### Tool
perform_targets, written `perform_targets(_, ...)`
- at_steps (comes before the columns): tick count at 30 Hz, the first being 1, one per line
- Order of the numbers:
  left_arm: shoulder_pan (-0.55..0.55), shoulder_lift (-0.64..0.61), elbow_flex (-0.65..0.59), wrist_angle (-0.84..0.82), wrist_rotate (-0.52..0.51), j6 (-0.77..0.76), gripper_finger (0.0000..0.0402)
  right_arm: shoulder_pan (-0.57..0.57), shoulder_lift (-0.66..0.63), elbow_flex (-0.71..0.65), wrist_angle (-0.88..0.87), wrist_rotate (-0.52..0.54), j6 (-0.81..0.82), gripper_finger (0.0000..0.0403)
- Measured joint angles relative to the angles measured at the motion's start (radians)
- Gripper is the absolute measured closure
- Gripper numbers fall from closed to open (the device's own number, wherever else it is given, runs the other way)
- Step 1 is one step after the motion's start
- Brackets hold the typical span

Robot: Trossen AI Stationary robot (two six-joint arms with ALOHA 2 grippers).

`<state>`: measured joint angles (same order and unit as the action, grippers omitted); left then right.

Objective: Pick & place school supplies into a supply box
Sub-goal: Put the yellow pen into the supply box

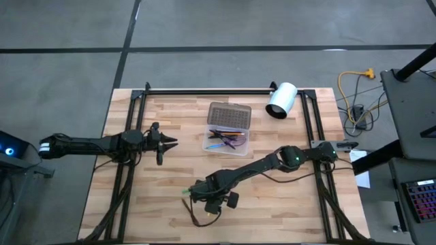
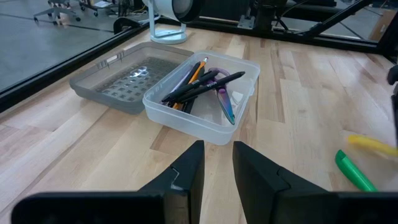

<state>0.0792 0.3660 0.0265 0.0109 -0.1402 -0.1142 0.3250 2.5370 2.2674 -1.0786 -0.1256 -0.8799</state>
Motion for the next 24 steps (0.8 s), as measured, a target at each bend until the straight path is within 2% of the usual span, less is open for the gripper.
perform_targets(3,0.0,0.0,0.0,0.0,0.0,0.0,0.0332,0.003,-0.002,0.022,-0.018,0.002,0.042,0.0389)
perform_targets(12,0.0,0.0,0.0,0.0,0.0,0.0,0.0332,0.006,-0.006,0.07,-0.057,0.149,0.175,0.039)
perform_targets(19,0.0,0.0,0.0,0.0,0.0,0.0,0.0332,-0.005,-0.018,0.073,-0.06,0.163,0.22,0.039)
perform_targets(24,0.0,0.0,0.0,0.0,0.0,0.0,0.0332,-0.012,-0.037,0.074,-0.059,0.245,0.24,0.039)
